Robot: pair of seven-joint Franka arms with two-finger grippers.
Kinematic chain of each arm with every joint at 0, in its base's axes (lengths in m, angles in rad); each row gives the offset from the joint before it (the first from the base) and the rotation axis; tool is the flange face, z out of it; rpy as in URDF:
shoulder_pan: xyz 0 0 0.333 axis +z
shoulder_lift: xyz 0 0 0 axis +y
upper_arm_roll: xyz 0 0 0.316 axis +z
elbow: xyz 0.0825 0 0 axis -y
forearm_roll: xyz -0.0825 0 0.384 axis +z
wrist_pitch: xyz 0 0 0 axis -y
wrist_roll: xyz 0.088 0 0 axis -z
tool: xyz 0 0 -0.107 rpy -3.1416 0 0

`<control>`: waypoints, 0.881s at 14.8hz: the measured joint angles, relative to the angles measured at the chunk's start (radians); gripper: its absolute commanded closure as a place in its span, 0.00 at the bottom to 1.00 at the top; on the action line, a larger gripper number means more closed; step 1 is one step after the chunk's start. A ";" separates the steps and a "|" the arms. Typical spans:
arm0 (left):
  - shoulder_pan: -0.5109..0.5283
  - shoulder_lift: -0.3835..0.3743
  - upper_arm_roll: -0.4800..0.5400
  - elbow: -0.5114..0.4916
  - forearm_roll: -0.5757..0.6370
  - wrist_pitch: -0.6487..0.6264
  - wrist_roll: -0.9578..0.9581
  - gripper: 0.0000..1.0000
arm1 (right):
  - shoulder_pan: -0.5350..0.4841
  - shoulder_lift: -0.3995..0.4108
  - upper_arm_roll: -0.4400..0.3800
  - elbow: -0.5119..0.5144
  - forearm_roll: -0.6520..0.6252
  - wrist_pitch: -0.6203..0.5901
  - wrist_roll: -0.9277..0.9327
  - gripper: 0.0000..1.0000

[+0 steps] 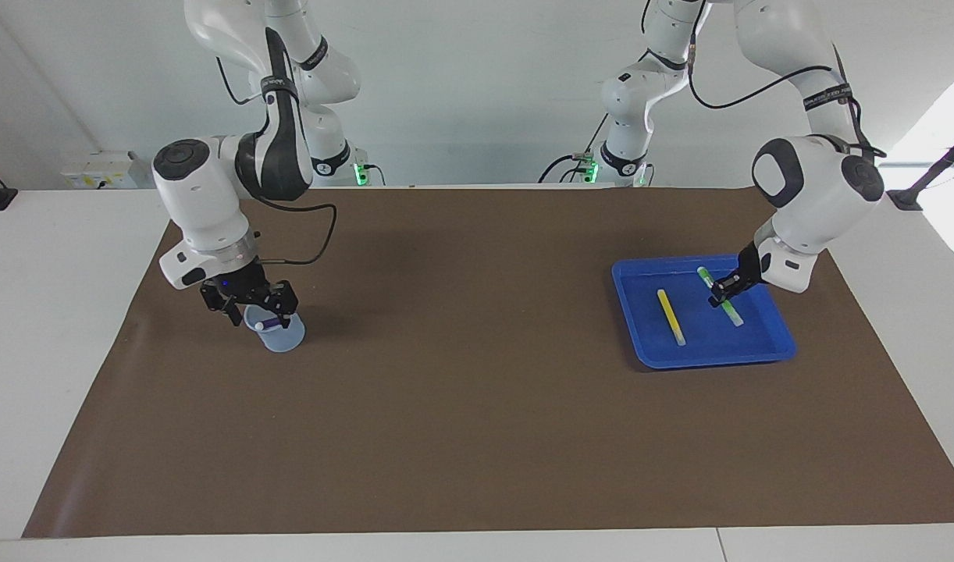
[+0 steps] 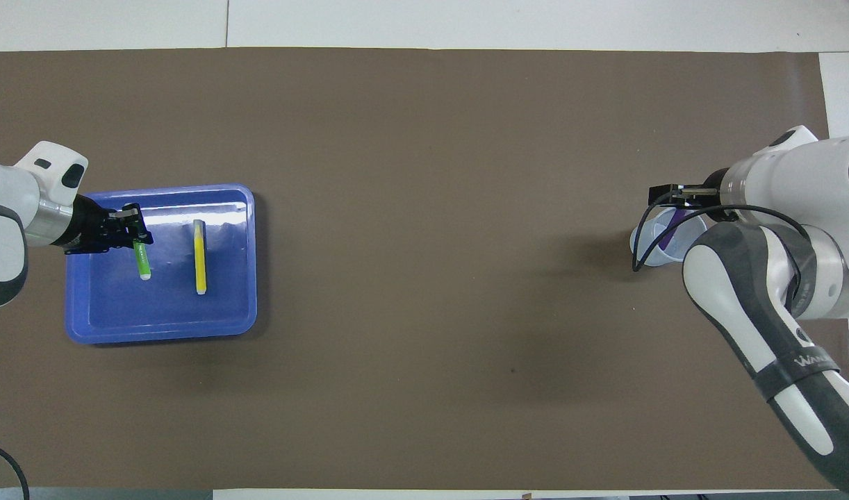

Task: Right arm passes pens to left for tray arrangement
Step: 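Lower the green pen into the tray while the right gripper returns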

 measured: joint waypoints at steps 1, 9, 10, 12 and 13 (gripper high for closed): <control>-0.001 0.024 -0.001 0.000 0.022 0.015 0.034 1.00 | 0.000 0.000 0.000 -0.008 0.000 0.008 -0.015 0.13; -0.002 0.122 -0.002 0.003 0.150 0.089 0.118 1.00 | 0.000 -0.002 -0.016 -0.038 0.000 0.051 -0.090 0.38; -0.002 0.122 -0.002 0.004 0.150 0.089 0.119 1.00 | 0.000 -0.002 -0.018 -0.040 0.000 0.051 -0.090 0.54; -0.001 0.122 -0.002 0.004 0.150 0.089 0.118 0.00 | 0.000 -0.002 -0.018 -0.041 0.000 0.051 -0.090 0.97; -0.001 0.122 -0.002 0.004 0.150 0.089 0.118 0.00 | 0.000 -0.004 -0.019 -0.041 -0.001 0.052 -0.090 1.00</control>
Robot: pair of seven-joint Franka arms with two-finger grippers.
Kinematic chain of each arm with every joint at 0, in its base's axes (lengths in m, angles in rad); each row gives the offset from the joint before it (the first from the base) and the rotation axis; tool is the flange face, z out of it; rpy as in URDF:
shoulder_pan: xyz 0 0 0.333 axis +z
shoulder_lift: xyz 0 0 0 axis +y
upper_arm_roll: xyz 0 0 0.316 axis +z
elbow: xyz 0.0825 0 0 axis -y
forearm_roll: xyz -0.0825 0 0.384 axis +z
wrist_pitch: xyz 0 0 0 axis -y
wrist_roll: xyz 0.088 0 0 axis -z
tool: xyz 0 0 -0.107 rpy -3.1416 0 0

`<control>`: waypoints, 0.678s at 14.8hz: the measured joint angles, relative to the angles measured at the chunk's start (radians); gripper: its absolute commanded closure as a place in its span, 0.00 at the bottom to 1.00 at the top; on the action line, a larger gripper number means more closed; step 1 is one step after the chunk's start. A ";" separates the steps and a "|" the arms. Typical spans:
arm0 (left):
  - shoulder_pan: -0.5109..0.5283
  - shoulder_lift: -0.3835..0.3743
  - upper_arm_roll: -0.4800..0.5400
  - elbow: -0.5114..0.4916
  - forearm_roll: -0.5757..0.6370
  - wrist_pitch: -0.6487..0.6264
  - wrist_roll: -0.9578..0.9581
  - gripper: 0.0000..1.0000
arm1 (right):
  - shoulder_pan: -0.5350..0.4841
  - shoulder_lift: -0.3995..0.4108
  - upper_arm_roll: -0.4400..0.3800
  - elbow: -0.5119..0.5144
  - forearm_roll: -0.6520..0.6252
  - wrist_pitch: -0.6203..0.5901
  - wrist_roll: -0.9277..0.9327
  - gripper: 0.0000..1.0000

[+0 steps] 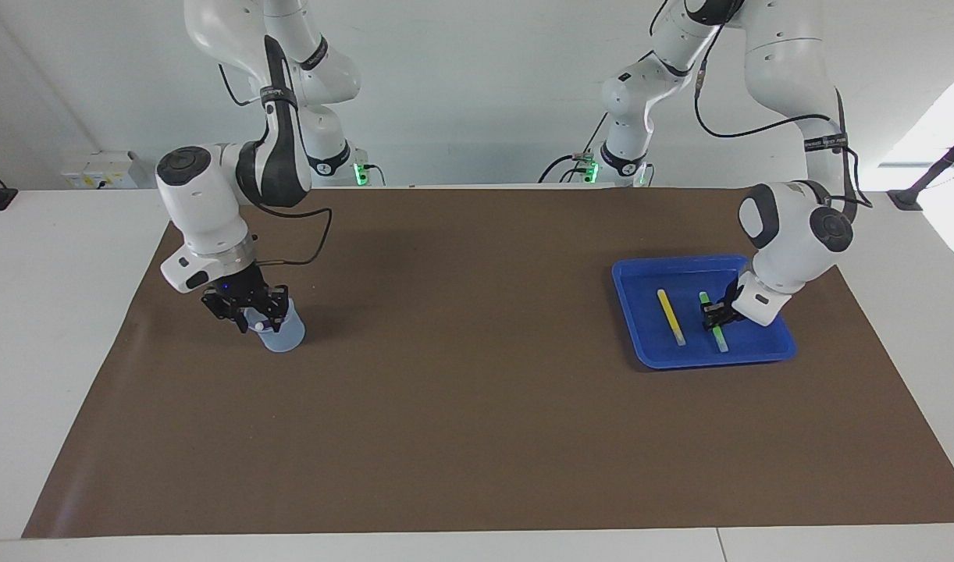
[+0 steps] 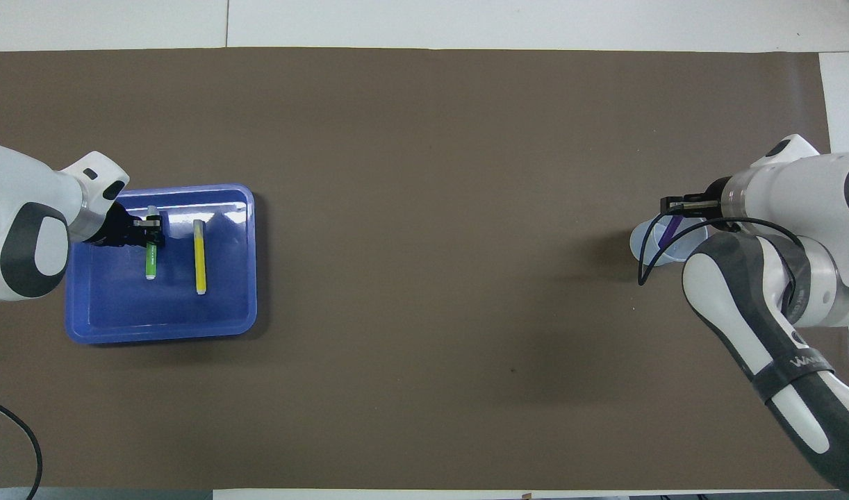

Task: Right arm passes pens to left for tray arrangement
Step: 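Lower the green pen into the tray while the right gripper returns, then release the green pen while the right gripper grasps the purple pen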

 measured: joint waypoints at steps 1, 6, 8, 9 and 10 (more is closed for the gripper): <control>0.000 0.000 0.000 0.000 0.000 0.000 0.000 0.00 | 0.000 -0.003 -0.001 -0.001 0.000 0.000 0.000 1.00; 0.002 0.000 0.003 0.000 0.000 0.001 0.000 0.00 | 0.000 -0.005 -0.001 -0.001 0.000 -0.001 0.000 1.00; 0.002 0.000 0.003 0.000 0.000 0.002 -0.001 0.00 | 0.000 -0.011 -0.001 0.008 0.000 -0.010 0.000 1.00; 0.002 0.000 0.003 0.000 0.000 0.002 -0.001 0.00 | 0.001 -0.019 0.000 0.024 0.000 -0.036 0.000 1.00; 0.002 0.000 0.003 0.001 0.000 0.001 -0.001 0.00 | 0.001 -0.030 0.000 0.048 0.000 -0.073 0.000 1.00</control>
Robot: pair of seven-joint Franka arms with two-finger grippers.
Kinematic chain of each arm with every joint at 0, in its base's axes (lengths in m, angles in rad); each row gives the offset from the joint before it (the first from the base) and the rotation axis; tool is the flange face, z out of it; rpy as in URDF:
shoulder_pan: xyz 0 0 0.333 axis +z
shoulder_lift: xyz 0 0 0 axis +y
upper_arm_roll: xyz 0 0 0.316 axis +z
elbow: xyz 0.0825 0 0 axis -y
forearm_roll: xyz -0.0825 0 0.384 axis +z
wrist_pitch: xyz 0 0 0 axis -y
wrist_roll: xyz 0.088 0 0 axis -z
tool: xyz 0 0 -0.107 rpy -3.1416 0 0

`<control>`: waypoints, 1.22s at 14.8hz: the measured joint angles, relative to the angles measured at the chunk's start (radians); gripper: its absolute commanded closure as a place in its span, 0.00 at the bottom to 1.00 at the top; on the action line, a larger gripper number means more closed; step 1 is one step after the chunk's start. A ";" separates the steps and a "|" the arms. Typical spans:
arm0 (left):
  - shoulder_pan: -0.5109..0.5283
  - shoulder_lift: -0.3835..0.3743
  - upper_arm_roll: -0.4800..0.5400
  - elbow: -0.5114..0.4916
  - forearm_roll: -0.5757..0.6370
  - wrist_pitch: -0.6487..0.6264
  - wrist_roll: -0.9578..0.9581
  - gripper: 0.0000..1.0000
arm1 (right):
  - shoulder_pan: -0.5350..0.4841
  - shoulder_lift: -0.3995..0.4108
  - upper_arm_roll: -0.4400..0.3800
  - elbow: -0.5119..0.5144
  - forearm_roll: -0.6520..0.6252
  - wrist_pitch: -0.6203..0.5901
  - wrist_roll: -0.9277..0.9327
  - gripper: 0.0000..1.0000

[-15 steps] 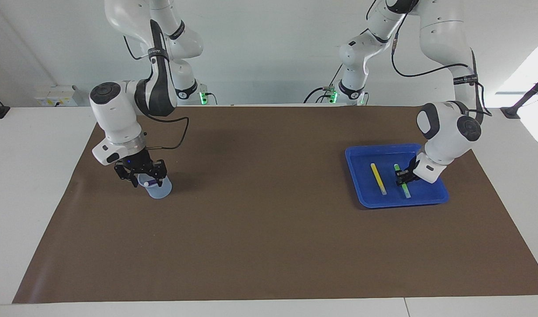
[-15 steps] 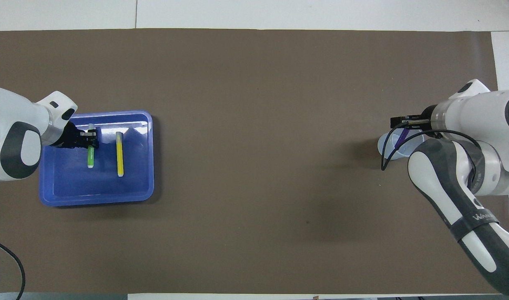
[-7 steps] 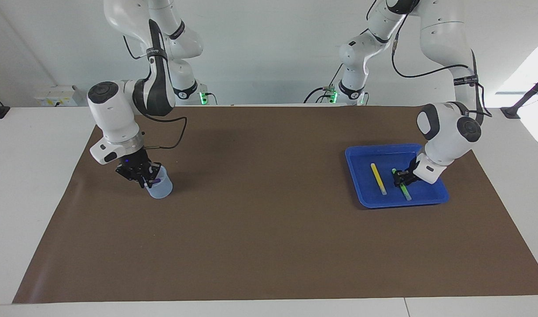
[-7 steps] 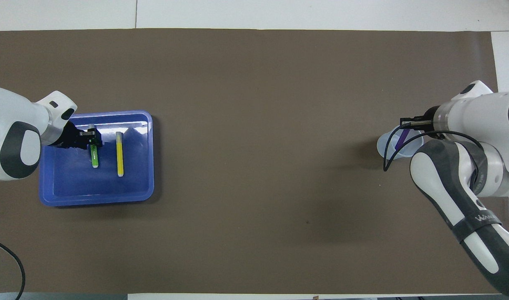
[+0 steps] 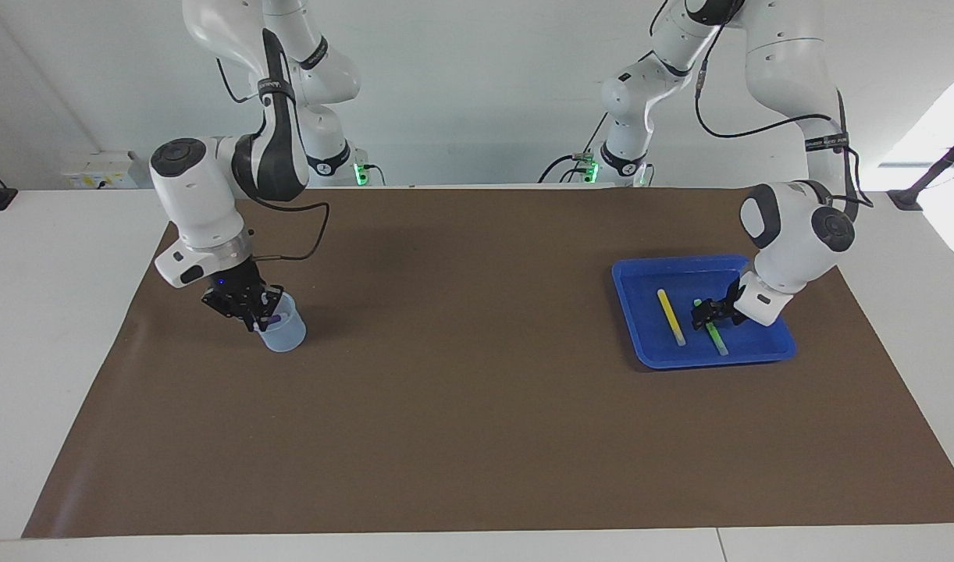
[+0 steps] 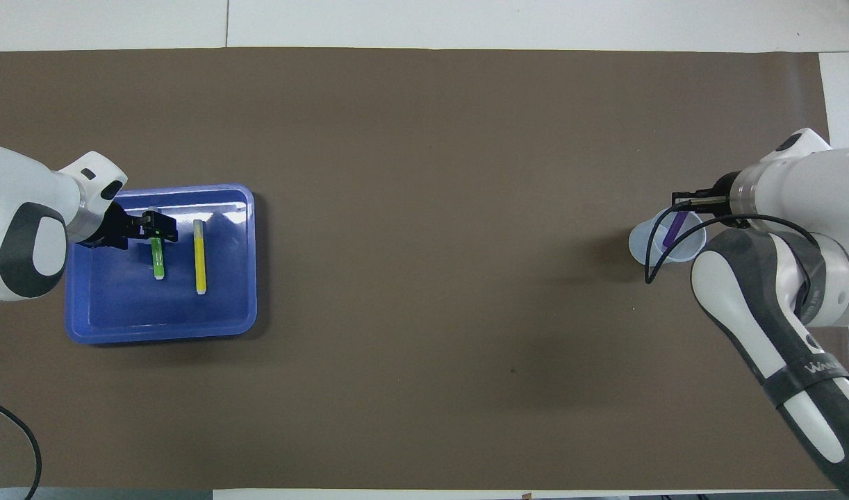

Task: Right arm passes pens to left for tray arrangement
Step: 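Release the green pen while the right gripper grasps the purple pen, then carry the purple pen with the right gripper toward the left gripper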

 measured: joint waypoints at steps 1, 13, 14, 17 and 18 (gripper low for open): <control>0.000 0.000 0.000 0.003 0.000 -0.002 0.000 0.00 | 0.000 -0.017 0.002 0.026 0.000 -0.041 0.000 1.00; -0.007 -0.109 -0.037 0.326 -0.154 -0.481 -0.243 0.00 | 0.006 -0.094 0.176 0.231 0.065 -0.299 0.420 1.00; -0.011 -0.138 -0.040 0.329 -0.189 -0.489 -0.312 0.00 | 0.007 -0.089 0.197 0.234 0.097 -0.297 0.484 1.00; -0.043 -0.239 -0.046 0.331 -0.264 -0.497 -0.581 0.00 | 0.011 -0.061 0.285 0.264 0.229 -0.242 0.764 1.00; -0.067 -0.264 -0.048 0.330 -0.270 -0.497 -0.689 0.00 | 0.012 -0.047 0.319 0.278 0.257 -0.216 0.865 1.00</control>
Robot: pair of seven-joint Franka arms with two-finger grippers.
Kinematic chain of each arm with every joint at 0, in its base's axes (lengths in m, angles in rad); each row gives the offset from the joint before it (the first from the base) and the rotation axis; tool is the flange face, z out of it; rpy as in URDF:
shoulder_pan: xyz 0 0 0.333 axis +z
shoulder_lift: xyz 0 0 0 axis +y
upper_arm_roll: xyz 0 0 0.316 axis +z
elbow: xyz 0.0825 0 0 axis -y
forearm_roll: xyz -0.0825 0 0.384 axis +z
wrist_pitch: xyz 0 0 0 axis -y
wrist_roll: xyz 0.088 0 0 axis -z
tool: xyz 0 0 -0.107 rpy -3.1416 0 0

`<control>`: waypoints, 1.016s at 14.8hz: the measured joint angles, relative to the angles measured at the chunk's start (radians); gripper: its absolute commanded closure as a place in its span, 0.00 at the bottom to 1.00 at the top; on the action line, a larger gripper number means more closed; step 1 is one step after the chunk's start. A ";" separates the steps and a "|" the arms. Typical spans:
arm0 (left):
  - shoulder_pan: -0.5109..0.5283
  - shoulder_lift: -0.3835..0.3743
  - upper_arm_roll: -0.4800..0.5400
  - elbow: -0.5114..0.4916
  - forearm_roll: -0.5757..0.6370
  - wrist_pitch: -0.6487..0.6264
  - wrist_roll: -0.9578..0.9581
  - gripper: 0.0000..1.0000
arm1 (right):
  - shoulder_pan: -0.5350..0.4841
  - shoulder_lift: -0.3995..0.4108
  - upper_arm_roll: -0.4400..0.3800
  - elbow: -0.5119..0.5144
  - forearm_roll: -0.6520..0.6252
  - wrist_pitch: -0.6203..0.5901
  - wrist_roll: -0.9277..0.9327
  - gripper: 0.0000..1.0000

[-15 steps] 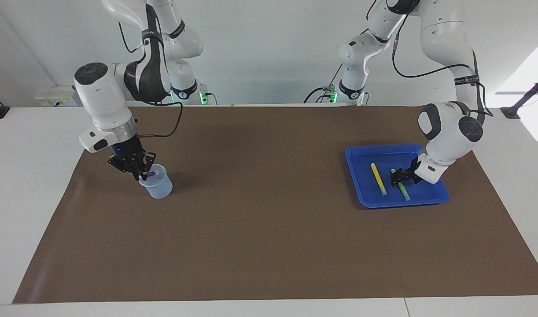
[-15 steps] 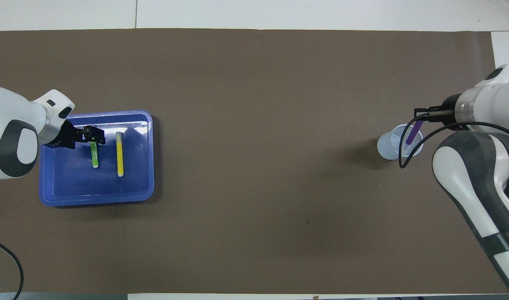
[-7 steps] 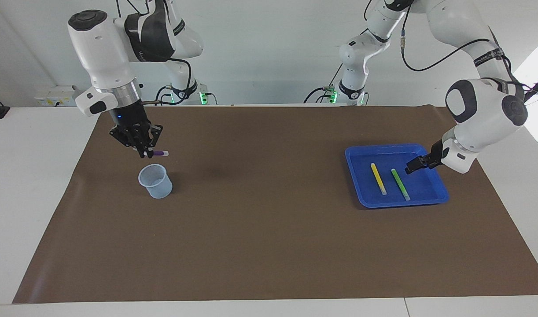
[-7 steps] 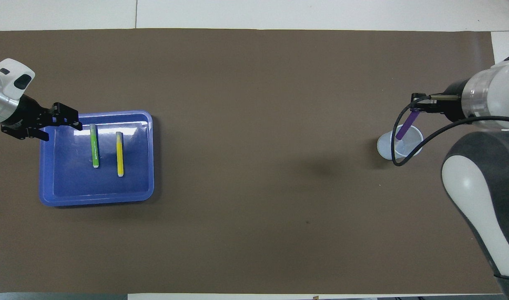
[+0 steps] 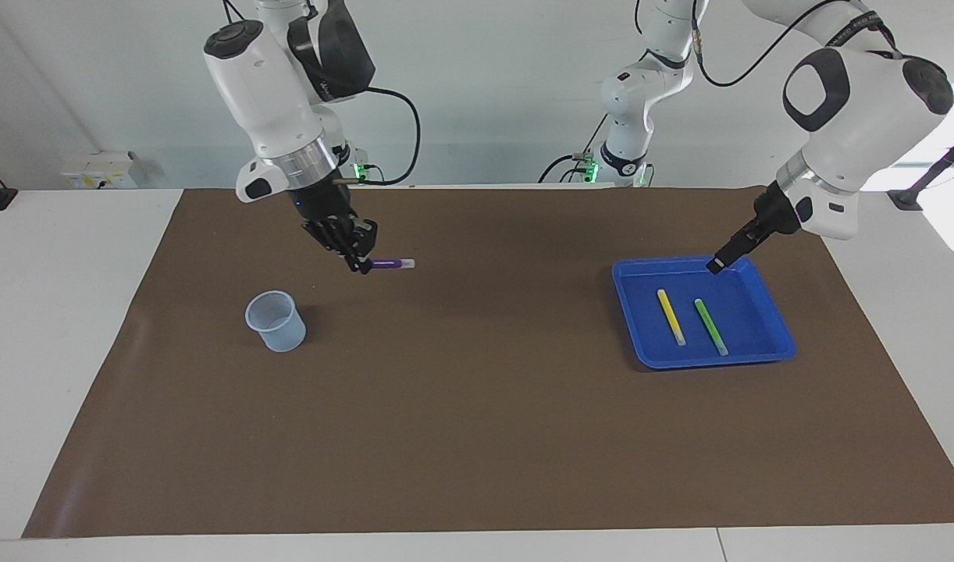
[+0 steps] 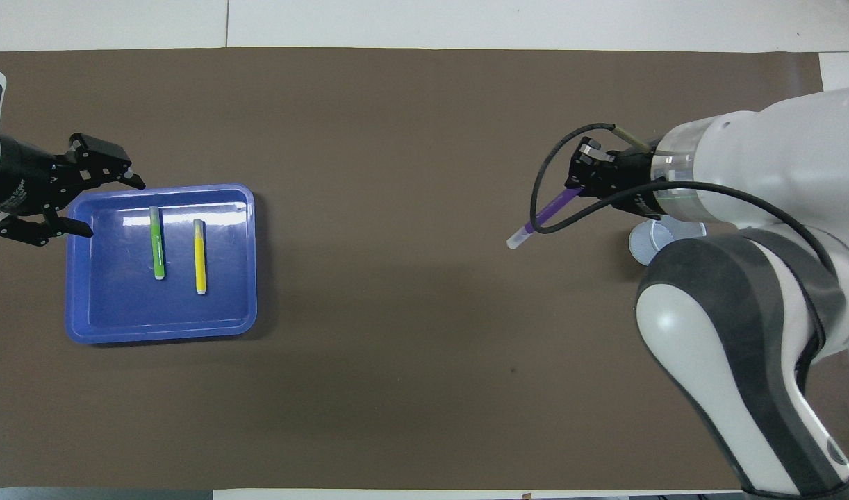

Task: Right arm passes pens to left for tray arrangement
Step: 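Carry the purple pen with the right gripper toward the left gripper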

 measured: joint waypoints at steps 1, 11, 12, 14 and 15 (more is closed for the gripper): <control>-0.028 -0.017 -0.001 0.000 -0.002 0.000 -0.106 0.00 | 0.002 0.015 0.035 0.017 0.015 0.024 0.095 1.00; -0.229 -0.082 -0.006 0.063 -0.004 0.025 -1.147 0.00 | 0.004 0.126 0.259 0.186 0.107 0.072 0.581 1.00; -0.240 -0.091 -0.006 0.064 -0.004 0.025 -1.208 0.00 | 0.004 0.127 0.272 0.186 0.107 0.072 0.597 1.00; -0.264 -0.114 -0.005 0.065 -0.004 0.025 -1.316 0.00 | 0.004 0.127 0.299 0.187 0.107 0.072 0.631 1.00; -0.279 -0.127 -0.006 0.065 -0.004 0.024 -1.367 0.00 | 0.004 0.127 0.310 0.187 0.107 0.072 0.646 1.00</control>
